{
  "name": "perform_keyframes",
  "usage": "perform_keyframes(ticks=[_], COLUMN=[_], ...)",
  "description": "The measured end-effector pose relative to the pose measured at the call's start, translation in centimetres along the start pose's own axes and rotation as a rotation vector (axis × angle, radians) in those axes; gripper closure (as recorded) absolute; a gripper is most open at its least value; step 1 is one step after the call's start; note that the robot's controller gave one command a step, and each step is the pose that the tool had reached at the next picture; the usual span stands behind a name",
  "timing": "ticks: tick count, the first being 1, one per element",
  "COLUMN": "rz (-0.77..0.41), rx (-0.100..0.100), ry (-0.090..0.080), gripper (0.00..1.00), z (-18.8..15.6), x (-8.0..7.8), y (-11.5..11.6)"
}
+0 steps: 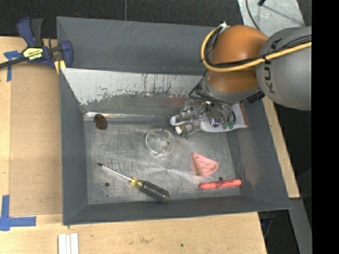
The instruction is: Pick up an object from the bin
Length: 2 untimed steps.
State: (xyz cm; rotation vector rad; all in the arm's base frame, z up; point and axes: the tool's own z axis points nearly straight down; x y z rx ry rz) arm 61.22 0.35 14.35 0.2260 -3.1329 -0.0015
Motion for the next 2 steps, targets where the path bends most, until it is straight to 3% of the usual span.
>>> perform_keyframes(ticks=[1, 2], rz=[0.015, 0.008], rx=[0.001, 0.000], ry=[-0.009, 0.003], gripper=[1.00, 1.00], z=[-2.9, -7.0], x=[-0.1, 0.5], y=[-0.2, 0.5])
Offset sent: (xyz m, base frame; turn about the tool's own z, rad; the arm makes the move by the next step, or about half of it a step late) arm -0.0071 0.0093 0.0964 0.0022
